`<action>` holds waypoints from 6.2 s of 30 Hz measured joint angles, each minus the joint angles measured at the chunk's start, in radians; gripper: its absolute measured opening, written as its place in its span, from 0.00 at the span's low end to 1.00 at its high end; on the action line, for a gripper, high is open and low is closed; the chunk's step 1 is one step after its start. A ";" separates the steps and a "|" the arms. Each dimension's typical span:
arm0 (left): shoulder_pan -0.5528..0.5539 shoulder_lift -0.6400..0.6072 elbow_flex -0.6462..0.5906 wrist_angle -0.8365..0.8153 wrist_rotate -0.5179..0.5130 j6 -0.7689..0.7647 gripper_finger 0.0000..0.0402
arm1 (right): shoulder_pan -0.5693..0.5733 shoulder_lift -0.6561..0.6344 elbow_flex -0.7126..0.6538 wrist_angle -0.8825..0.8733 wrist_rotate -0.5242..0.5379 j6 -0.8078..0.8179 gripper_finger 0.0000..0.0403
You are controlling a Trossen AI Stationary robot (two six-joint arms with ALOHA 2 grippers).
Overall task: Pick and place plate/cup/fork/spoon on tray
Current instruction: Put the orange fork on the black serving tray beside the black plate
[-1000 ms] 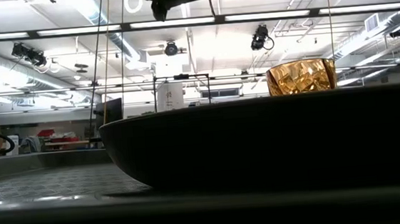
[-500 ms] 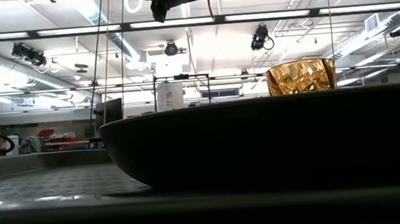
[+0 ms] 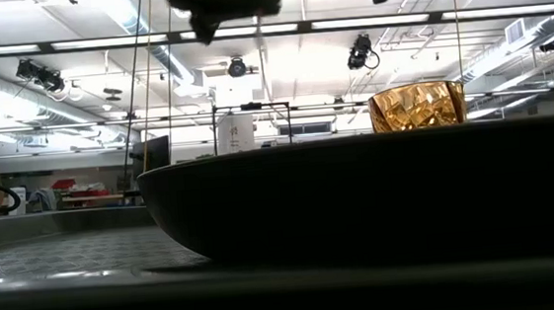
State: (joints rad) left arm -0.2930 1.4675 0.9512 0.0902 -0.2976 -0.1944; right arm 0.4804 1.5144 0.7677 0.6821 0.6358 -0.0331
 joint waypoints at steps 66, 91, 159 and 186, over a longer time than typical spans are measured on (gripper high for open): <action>-0.374 0.366 -0.415 0.827 0.069 -1.398 0.31 | 0.139 -0.256 -0.030 -0.368 0.021 0.154 0.59; -0.265 0.240 0.160 -0.580 -0.037 -0.540 0.24 | 0.112 -0.255 -0.031 -0.345 0.023 0.146 0.59; 0.088 0.300 0.071 -0.430 0.382 -0.019 0.35 | 0.108 -0.255 -0.031 -0.297 0.017 0.146 0.59; 0.127 0.319 0.069 -0.320 0.351 -0.016 0.27 | 0.108 -0.255 -0.031 -0.295 0.017 0.155 0.59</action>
State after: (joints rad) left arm -0.1656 1.7869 1.0206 -0.2299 0.0538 -0.2102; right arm 0.5888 1.2591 0.7372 0.3874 0.6525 0.1221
